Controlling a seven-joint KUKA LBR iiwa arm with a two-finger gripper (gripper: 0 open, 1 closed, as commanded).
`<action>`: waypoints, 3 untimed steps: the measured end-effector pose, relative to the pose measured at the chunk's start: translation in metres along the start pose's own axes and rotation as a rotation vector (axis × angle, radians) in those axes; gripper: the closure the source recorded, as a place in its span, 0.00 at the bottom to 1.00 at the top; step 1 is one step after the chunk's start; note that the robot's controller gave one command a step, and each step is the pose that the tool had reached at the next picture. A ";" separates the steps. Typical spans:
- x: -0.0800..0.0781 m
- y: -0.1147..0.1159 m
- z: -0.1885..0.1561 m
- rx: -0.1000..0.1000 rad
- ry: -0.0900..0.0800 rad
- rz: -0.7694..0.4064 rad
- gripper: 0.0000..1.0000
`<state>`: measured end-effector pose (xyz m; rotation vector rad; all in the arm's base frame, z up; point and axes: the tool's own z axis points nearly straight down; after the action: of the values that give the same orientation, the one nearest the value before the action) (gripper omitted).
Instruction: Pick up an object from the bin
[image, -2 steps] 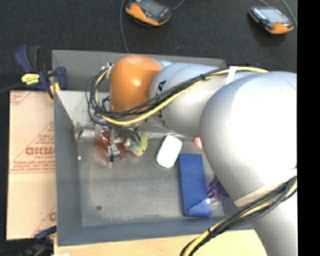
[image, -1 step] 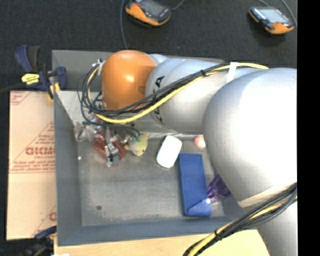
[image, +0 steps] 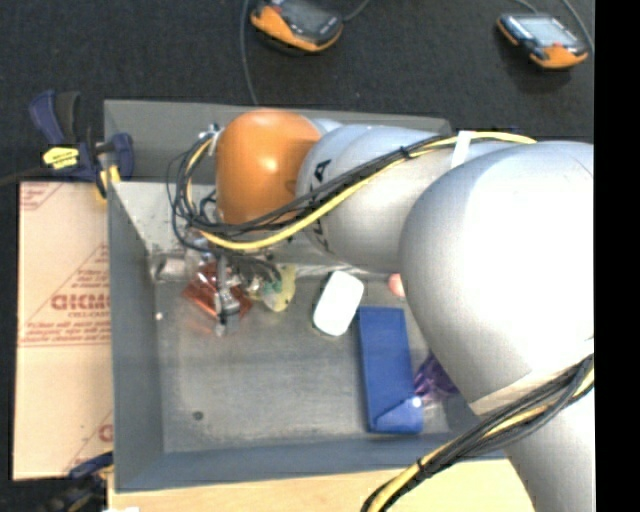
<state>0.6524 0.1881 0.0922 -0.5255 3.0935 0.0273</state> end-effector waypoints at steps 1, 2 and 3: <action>0.002 0.007 -0.016 -0.001 -0.003 0.154 0.00; 0.003 -0.009 0.001 -0.001 -0.003 0.267 0.00; 0.005 -0.017 0.022 0.000 -0.004 0.357 0.00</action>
Offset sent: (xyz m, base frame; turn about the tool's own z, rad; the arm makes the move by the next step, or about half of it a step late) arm 0.0014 -0.0194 -0.0207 0.3631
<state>0.6532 0.1709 0.0700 0.0321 3.1371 0.0295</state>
